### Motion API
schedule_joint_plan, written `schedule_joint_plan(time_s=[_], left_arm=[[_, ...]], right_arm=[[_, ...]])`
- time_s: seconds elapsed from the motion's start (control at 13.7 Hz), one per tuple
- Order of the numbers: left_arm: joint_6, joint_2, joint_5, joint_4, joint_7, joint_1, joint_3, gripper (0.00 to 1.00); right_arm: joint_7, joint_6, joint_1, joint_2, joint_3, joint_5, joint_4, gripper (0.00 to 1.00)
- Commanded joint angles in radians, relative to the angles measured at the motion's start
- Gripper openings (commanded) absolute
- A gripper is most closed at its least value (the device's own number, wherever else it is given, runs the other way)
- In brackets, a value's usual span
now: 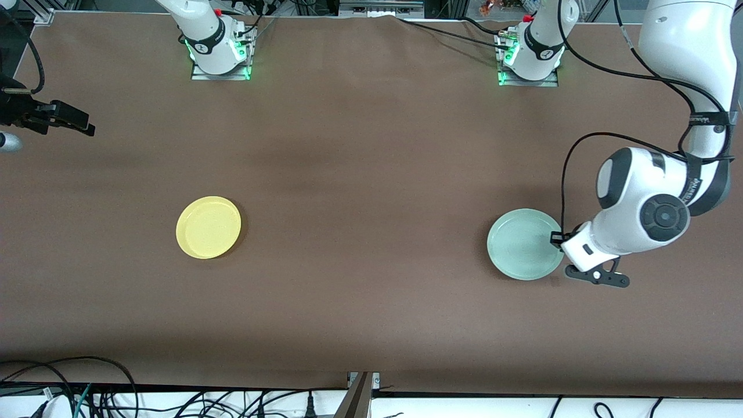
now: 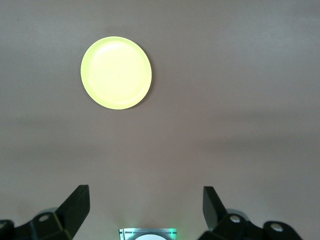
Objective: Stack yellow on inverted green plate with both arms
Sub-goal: 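Lift the green plate with the left gripper and flip it over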
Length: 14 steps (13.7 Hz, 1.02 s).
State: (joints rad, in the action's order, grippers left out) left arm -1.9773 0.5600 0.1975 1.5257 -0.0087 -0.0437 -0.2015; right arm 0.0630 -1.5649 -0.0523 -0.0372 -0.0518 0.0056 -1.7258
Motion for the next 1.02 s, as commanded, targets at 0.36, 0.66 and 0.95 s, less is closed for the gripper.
schedule_joint_plan(time_s=[0.36,0.66,0.95], left_arm=[[0.113,0.047,0.281,-0.163,-0.230,0.263,0.024,0.00],[0.202,0.098,0.511,-0.252,-0.364,0.425,0.037,0.00],[0.226,0.133,0.597,-0.311,-0.402,0.516,0.048,0.00]], right_arm=[[-0.006,0.006,-0.009,-0.012,0.004,0.017,-0.005,1.00],[-0.006,0.005,-0.009,-0.012,0.006,0.017,-0.005,1.00],[-0.006,0.006,-0.009,-0.012,0.007,0.017,-0.005,1.00]])
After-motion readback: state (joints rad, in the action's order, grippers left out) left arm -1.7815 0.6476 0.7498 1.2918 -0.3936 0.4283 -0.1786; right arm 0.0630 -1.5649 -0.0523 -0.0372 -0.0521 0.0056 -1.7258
